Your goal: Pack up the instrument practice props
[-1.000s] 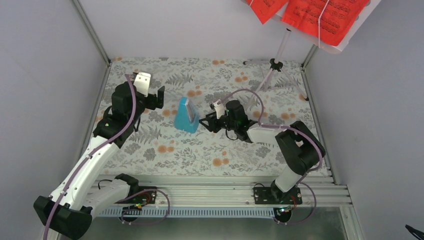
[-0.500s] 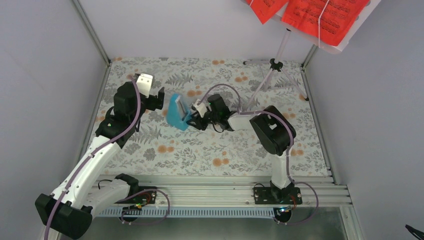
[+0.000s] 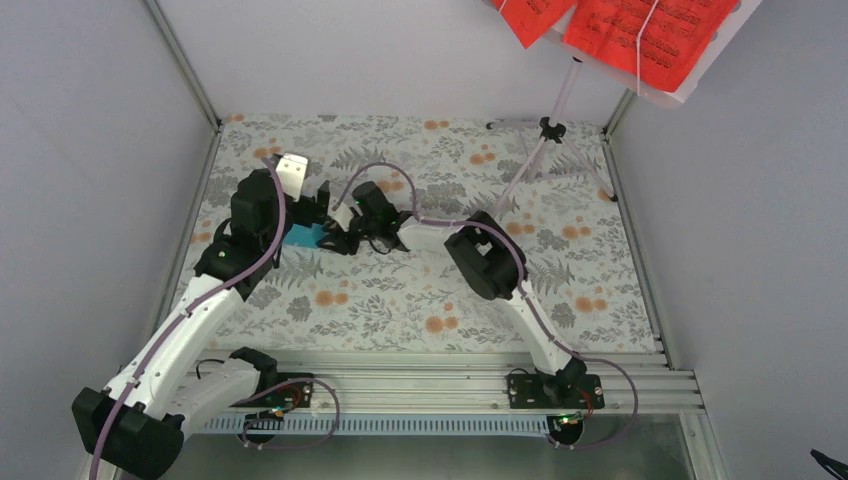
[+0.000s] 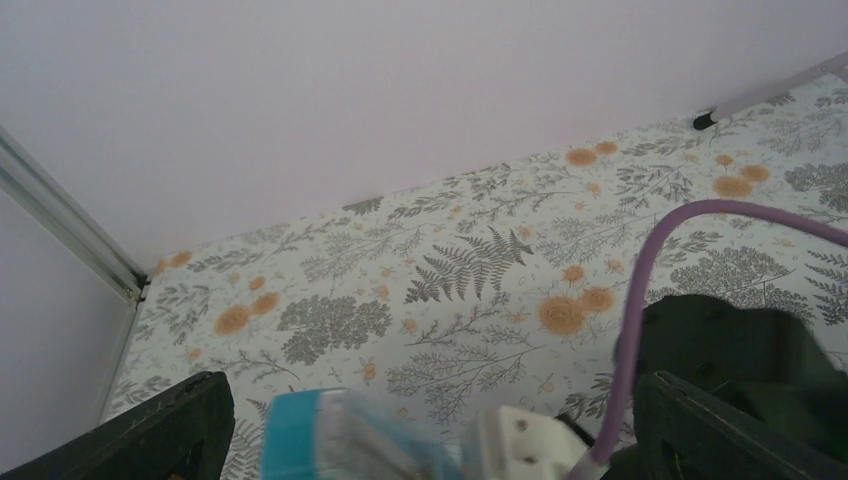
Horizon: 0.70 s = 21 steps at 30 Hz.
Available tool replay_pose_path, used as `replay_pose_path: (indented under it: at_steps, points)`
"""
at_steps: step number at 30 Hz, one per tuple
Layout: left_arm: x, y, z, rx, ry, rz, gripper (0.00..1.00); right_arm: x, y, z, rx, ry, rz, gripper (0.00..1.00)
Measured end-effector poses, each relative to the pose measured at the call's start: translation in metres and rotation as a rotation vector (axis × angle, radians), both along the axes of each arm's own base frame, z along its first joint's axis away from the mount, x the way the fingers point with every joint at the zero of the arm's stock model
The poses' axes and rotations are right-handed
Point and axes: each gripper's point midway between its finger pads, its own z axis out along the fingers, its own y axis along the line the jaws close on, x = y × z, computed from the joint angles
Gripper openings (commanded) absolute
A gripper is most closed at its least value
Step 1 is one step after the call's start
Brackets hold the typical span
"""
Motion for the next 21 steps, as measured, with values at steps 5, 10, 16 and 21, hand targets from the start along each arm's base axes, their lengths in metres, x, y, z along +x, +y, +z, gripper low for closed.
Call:
replay_pose_path:
  at_steps: [5, 10, 16, 21]
  points:
    - [-0.004, 0.005, -0.001, 0.002, -0.012, 0.018, 0.99, -0.016, 0.041, 0.007, 0.029, -0.020, 0.066, 0.47]
    - [-0.012, 0.017, 0.012, -0.009, -0.075, 0.066, 0.99, -0.034, 0.053, 0.019, 0.046, -0.024, 0.099, 0.55]
    - [-0.019, 0.029, 0.030, -0.035, -0.151, 0.116, 0.99, -0.059, 0.003, 0.064, 0.039, -0.030, 0.056, 0.73]
    - [-0.018, 0.027, 0.046, -0.063, -0.180, 0.113, 1.00, -0.074, -0.096, 0.126, 0.097, -0.059, -0.091, 0.81]
